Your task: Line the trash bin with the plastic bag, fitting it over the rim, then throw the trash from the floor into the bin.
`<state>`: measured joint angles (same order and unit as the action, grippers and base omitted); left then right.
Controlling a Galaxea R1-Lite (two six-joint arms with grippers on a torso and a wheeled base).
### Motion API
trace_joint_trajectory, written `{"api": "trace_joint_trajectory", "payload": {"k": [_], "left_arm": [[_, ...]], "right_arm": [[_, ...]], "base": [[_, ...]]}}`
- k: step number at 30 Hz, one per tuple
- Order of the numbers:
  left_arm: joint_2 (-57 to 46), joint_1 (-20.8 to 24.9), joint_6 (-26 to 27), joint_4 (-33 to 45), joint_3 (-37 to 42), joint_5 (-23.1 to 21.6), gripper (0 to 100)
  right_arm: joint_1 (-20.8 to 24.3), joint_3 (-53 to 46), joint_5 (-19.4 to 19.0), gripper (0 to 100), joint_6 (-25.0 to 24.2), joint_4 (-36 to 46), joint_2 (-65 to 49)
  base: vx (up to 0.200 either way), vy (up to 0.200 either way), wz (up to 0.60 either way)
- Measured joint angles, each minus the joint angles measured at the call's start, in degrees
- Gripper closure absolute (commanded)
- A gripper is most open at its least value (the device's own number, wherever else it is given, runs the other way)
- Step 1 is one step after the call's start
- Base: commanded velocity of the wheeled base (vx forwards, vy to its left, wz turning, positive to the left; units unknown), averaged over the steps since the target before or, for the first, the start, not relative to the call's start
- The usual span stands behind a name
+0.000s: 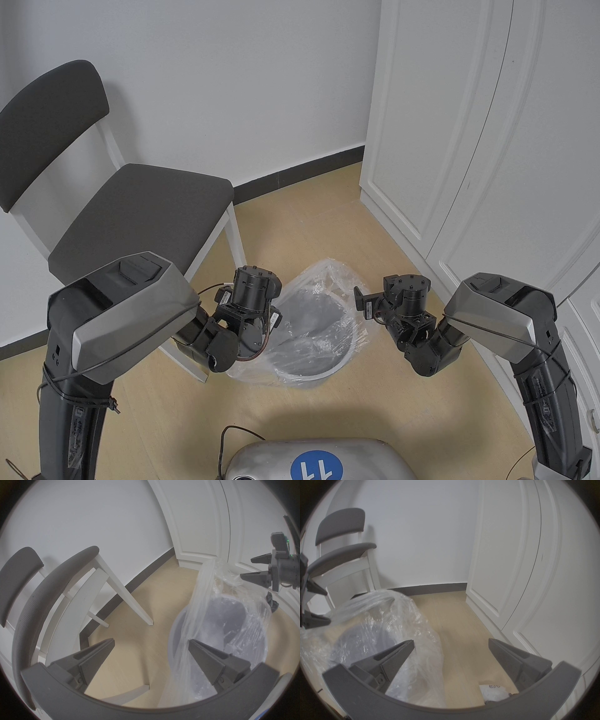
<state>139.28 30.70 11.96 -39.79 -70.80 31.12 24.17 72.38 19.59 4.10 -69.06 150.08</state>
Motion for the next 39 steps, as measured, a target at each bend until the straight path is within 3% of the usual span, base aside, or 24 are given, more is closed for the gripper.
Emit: {"api": "trace_joint_trajectory", "payload": {"k": [23, 39], "left_arm": [[7.55, -8.02, -0.44, -2.15, -8.47, 0.07, 0], [13.92, -8.9, -2.82, -2.35, -18.05, 0.05, 0]], "right_arm": [[-0.59, 12.07, -0.77, 0, -8.5, -0.51, 5.66], [-1.41, 19.52, -0.74, 0, -8.94, 1.13, 12.08]], "base": [[0.0, 0.0, 0.0], [0.0, 0.0, 0.0]]}}
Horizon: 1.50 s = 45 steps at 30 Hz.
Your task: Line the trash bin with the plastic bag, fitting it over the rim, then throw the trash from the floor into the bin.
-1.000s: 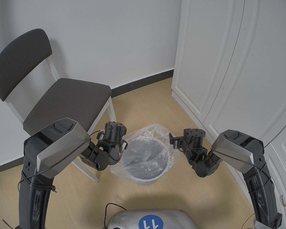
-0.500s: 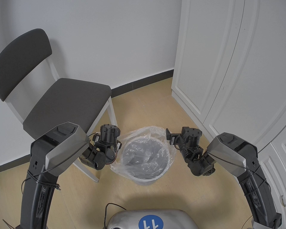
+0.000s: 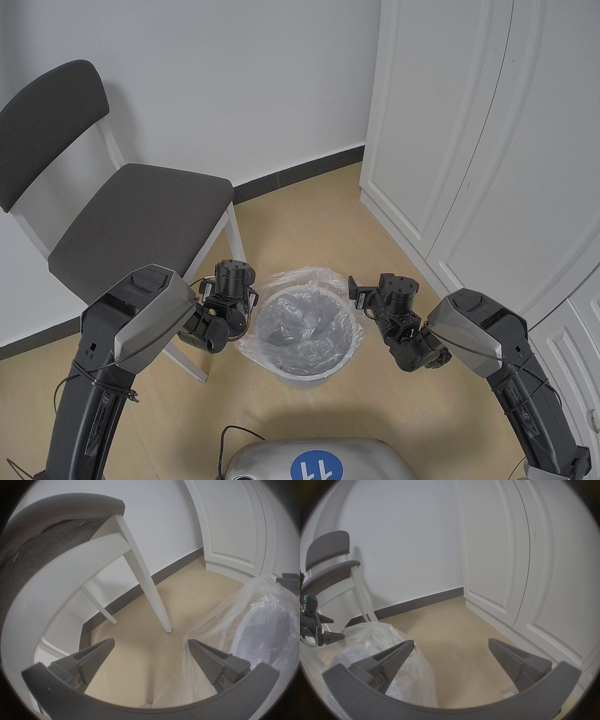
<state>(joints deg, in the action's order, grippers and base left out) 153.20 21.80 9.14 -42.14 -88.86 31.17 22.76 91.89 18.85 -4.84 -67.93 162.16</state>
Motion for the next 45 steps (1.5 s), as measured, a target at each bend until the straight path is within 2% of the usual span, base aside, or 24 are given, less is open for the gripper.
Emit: {"api": "trace_joint_trajectory", "payload": {"k": [11, 17, 25, 29, 36, 39, 45], "left_arm": [[5.05, -1.07, 0.0, 0.46, -7.67, 0.02, 0], [6.29, -1.46, 0.02, 4.49, -7.42, 0.0, 0], [3.69, -1.79, -0.06, 7.06, 0.4, -0.55, 0], [1.62, -1.82, -1.56, 6.46, 3.0, -0.79, 0], [-3.15, -1.21, -4.14, 5.96, 5.62, -1.29, 0], [-6.21, -0.63, -4.55, 5.72, 10.22, -2.79, 0], [-13.07, 0.85, -4.58, 4.95, 23.78, -9.06, 0]], "right_arm": [[-1.01, 8.72, 0.59, 0, -1.4, 3.56, 5.73], [-1.32, 8.98, 1.07, 0, -1.61, 7.83, 6.17], [-1.66, 3.41, 1.79, 0, -1.1, 9.02, 4.3], [-1.43, -0.09, 1.82, 0, -0.6, 5.72, 2.29], [-0.88, -9.86, 1.68, 0, 5.9, -0.74, -3.73], [-1.18, -12.79, 1.56, 0, 7.4, -1.02, -5.96], [-3.08, -15.35, -0.45, 0, 8.67, 1.39, -8.39]], "base": [[0.0, 0.0, 0.0], [0.0, 0.0, 0.0], [0.0, 0.0, 0.0], [0.0, 0.0, 0.0], [0.0, 0.0, 0.0], [0.0, 0.0, 0.0], [0.0, 0.0, 0.0]]}}
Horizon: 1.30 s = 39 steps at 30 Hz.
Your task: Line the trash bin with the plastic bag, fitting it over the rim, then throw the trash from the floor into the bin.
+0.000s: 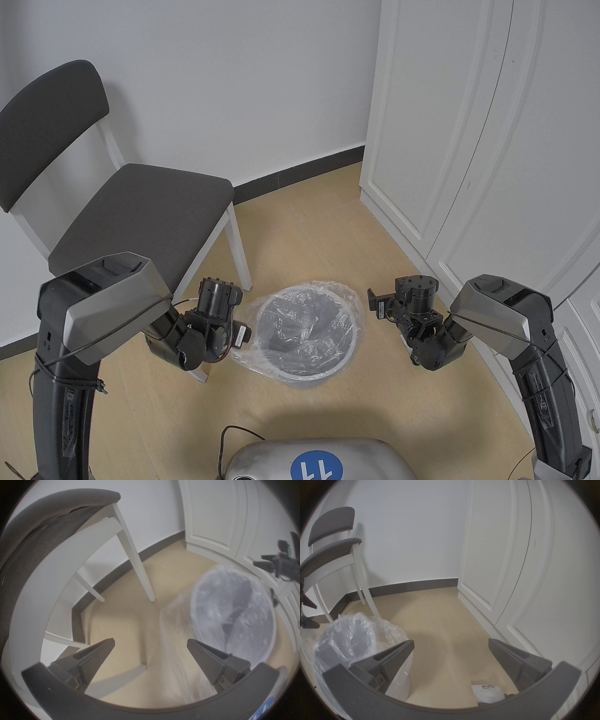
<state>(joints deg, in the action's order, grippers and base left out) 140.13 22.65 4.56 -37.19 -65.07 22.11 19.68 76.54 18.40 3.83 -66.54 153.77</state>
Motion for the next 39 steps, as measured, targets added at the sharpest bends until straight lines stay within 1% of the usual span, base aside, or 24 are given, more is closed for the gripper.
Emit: {"api": "trace_joint_trajectory", "payload": {"k": [4, 7, 13, 15, 19, 22, 25, 30, 39], "left_arm": [[-4.11, 0.83, 0.15, -0.71, 8.55, -3.4, 0], [-6.14, 1.05, 0.26, -2.07, 13.56, -5.29, 0], [-8.35, 1.93, 0.72, -6.16, 21.91, -8.13, 0], [-8.63, 2.36, 2.01, -7.23, 24.15, -8.96, 0], [-8.16, 2.6, 7.29, -7.98, 25.99, -9.97, 0], [-7.13, 2.62, 8.94, -7.64, 24.37, -10.24, 0], [-5.81, 2.6, 9.69, -6.11, 20.87, -10.41, 0], [-3.52, 2.21, 10.19, 2.85, 12.81, -10.46, 0], [0.89, 0.67, 10.44, 13.89, -0.33, -10.15, 0]], "right_arm": [[-2.34, -0.55, -2.28, 0, 0.4, 1.84, -0.63], [-3.78, -0.89, -3.49, 0, 0.51, 2.46, -1.16], [-5.75, -1.5, -4.74, 0, 0.51, 3.17, -2.67], [-6.38, -1.63, -5.29, 0, 0.51, 3.34, -3.15], [-7.94, -1.74, -6.17, 0, 0.46, 3.51, -4.24], [-8.83, -1.83, -6.85, 0, 0.2, 3.64, -5.18], [-9.62, -1.9, -7.27, 0, -0.28, 3.75, -6.12], [-10.18, -2.35, -7.92, 0, -0.77, 3.96, -7.55], [-10.73, -2.93, -8.35, 0, -0.93, 4.07, -8.77]], "base": [[0.0, 0.0, 0.0], [0.0, 0.0, 0.0], [0.0, 0.0, 0.0], [0.0, 0.0, 0.0], [0.0, 0.0, 0.0], [0.0, 0.0, 0.0], [0.0, 0.0, 0.0], [0.0, 0.0, 0.0], [0.0, 0.0, 0.0]]}}
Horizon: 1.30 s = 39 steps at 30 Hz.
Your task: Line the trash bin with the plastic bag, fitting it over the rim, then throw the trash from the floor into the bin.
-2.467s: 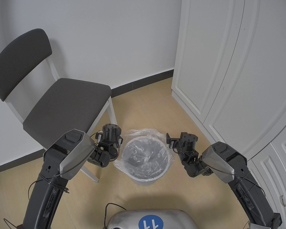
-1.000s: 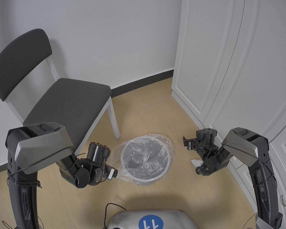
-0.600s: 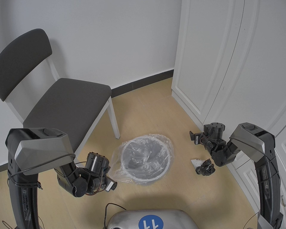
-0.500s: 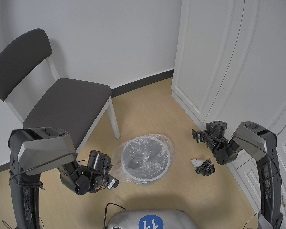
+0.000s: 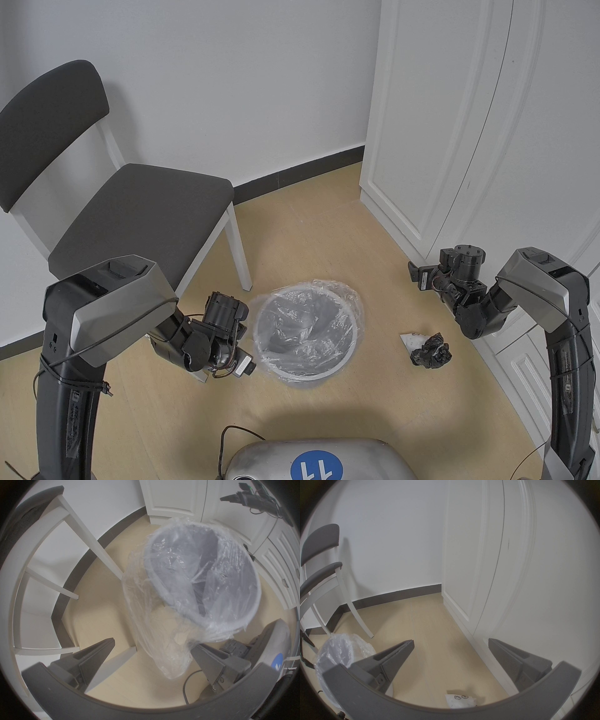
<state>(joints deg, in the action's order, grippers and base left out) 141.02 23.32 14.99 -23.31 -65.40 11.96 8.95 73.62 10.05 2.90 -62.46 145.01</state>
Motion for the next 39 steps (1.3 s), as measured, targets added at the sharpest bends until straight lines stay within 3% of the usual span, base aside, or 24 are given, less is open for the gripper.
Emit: {"api": "trace_joint_trajectory", "payload": {"k": [26, 31, 39], "left_arm": [[10.06, -1.44, -0.85, 4.53, -23.3, 1.87, 0], [10.08, -2.4, -0.99, 4.38, -21.0, 2.77, 0], [4.82, -3.69, -2.66, 0.46, -7.36, 2.51, 0]], "right_arm": [[0.02, 0.48, -0.01, 0, -0.06, 0.01, 0.48], [-0.2, 0.66, -0.04, 0, -0.06, 0.83, 0.96], [-0.85, 1.44, -1.84, 0, -3.99, 7.16, 0.98]], "base": [[0.0, 0.0, 0.0], [0.0, 0.0, 0.0], [0.0, 0.0, 0.0]]}}
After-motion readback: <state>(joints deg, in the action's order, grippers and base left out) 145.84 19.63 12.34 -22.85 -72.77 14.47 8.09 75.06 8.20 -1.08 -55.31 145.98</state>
